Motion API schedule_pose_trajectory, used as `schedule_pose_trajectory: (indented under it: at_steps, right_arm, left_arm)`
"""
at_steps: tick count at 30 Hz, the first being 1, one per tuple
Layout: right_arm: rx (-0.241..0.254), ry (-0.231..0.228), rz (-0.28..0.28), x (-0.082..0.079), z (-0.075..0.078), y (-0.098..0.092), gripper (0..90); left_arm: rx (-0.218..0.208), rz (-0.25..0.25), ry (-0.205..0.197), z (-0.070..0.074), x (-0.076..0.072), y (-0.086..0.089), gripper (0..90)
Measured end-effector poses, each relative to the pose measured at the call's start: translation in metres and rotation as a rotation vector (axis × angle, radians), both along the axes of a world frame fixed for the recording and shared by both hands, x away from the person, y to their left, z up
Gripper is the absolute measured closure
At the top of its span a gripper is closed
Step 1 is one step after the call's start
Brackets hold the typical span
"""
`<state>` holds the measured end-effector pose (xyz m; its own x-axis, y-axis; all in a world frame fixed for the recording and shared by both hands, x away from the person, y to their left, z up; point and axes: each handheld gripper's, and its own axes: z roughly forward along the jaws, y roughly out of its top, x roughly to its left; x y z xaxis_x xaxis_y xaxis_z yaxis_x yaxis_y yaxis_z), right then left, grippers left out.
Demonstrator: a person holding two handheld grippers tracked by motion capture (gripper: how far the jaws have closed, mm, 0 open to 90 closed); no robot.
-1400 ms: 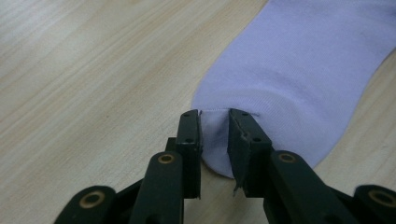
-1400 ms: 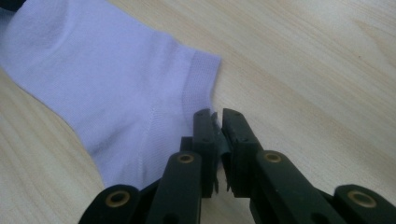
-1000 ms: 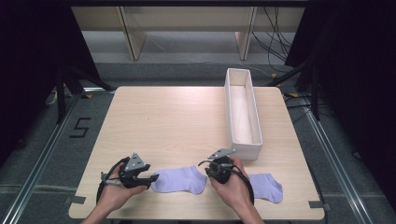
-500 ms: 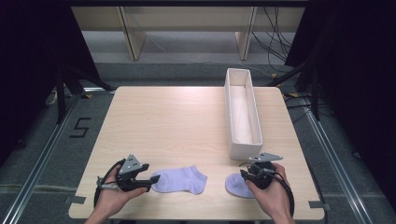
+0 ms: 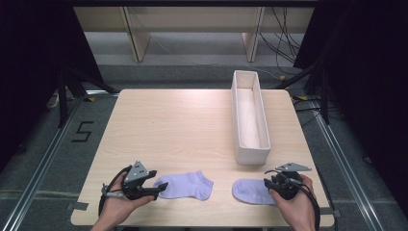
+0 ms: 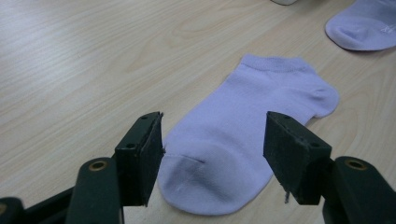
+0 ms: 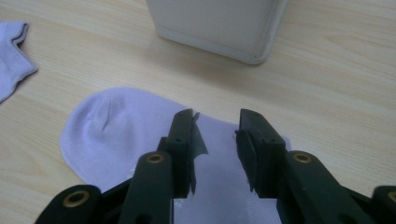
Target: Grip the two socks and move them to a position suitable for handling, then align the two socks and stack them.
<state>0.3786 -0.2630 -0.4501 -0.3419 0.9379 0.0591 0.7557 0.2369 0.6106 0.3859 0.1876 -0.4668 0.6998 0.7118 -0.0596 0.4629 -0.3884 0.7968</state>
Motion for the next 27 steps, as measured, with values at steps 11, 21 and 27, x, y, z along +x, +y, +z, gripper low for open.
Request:
schedule_pose_trajectory:
  at_steps: [11, 21, 27]
  right_arm:
    - [0.021, 0.007, -0.05, -0.003, -0.004, -0.012, 65.7]
    - [0.008, 0.059, -0.113, 0.002, -0.013, -0.024, 65.5]
    - [0.002, 0.063, -0.12, 0.0, -0.012, -0.029, 65.3]
  left_arm:
    - [0.013, -0.045, -0.002, 0.0, 0.002, -0.014, 38.5]
    - [-0.005, -0.121, 0.014, 0.003, 0.003, -0.046, 42.5]
    - [-0.042, -0.191, 0.004, 0.007, 0.0, -0.076, 44.3]
